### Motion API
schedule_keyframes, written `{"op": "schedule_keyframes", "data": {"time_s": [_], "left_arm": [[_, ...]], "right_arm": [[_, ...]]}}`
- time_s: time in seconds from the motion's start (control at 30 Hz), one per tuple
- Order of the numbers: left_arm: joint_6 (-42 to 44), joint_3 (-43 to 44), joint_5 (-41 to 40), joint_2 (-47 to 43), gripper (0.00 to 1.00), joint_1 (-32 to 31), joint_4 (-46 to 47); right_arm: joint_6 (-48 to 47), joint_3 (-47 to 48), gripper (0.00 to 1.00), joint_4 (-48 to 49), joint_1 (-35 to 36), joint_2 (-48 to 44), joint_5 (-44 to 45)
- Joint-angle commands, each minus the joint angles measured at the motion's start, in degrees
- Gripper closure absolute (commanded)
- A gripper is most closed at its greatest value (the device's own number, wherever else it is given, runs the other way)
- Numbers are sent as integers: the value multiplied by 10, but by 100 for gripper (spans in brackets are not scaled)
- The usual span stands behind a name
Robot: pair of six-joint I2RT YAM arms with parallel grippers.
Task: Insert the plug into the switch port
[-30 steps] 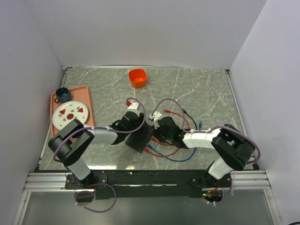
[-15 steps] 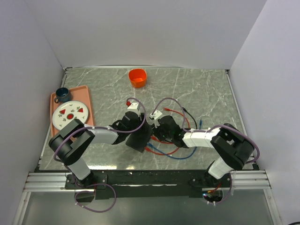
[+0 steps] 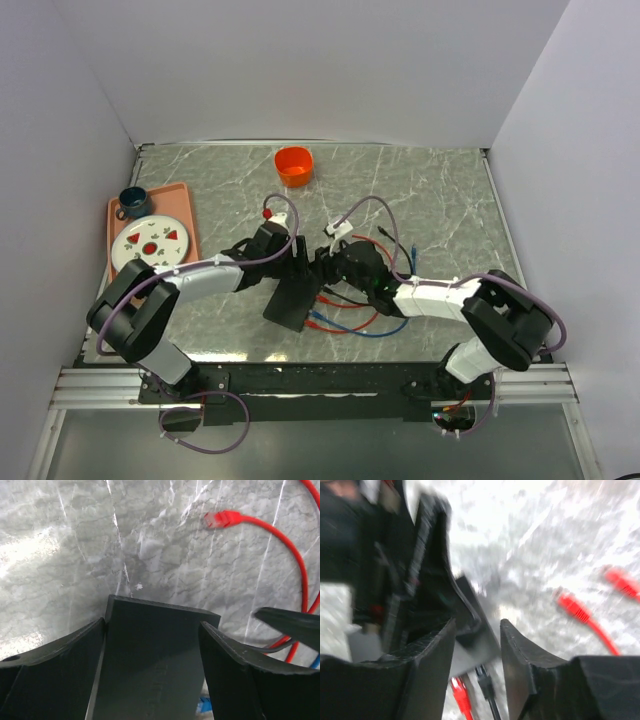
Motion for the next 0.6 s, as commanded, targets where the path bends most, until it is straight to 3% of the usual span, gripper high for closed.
{"op": "schedule_keyframes", "data": {"time_s": [0.0, 0.3, 0.57], "left_arm": [[4, 45, 21, -22, 19, 12, -65], [43, 82, -38, -121, 15, 38, -117], [88, 78, -77, -246, 1, 42, -125]], "right_arm": [[18, 11, 48, 38, -2, -33, 39], [0, 12, 26, -12, -3, -86, 55], [-22, 61, 2, -124, -5, -190, 79]]}}
